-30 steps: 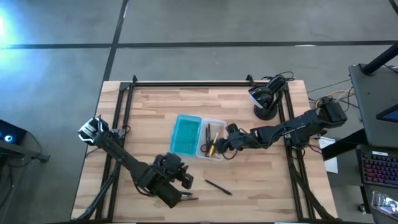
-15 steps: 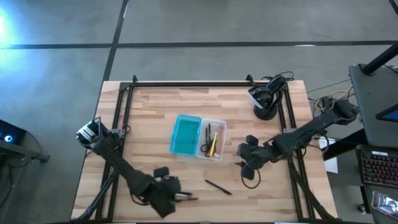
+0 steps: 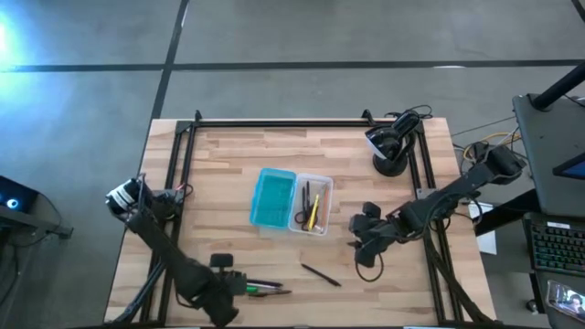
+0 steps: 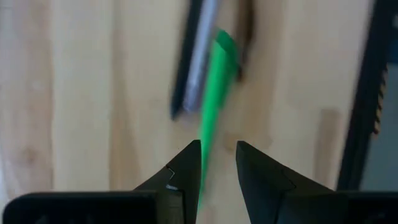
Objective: Pick & place school supplies into a supply box
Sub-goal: Put the green pen into the supply box
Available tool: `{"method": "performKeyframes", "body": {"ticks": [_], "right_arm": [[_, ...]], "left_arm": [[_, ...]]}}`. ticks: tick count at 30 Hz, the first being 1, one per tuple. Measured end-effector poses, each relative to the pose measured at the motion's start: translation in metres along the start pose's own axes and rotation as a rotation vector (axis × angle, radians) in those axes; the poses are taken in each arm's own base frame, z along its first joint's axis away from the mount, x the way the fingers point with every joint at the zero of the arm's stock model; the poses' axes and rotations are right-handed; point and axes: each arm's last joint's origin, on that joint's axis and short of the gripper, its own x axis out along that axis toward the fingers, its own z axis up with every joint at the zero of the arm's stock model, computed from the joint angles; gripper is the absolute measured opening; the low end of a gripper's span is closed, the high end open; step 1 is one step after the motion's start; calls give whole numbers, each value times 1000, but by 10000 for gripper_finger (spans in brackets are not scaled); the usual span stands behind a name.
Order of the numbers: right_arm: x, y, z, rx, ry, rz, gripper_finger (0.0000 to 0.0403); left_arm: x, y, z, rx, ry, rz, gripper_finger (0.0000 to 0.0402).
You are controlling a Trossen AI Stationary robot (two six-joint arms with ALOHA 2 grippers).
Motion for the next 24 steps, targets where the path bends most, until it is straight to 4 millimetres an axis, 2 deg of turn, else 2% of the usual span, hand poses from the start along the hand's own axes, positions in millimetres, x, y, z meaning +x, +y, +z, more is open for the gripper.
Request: {"method": "performKeyframes", "body": {"ticks": [3, 7, 14, 20, 24], "right_arm": [[2, -1, 0, -2, -8, -21, 206], [6, 0, -1, -5, -6, -37, 206], [16, 1, -5, 5, 29, -61, 206], [20, 1, -6, 36, 43, -70, 206], [20, 1, -7, 35, 47, -74, 206]], "left_arm": [[4, -5, -12, 35, 12, -7, 84], [16, 1, -22, 23, 26, 9, 84], [37, 6, -27, 18, -11, -52, 84], [49, 17, -36, 14, 12, -11, 84], [57, 19, -38, 22, 33, 21, 66]]}}
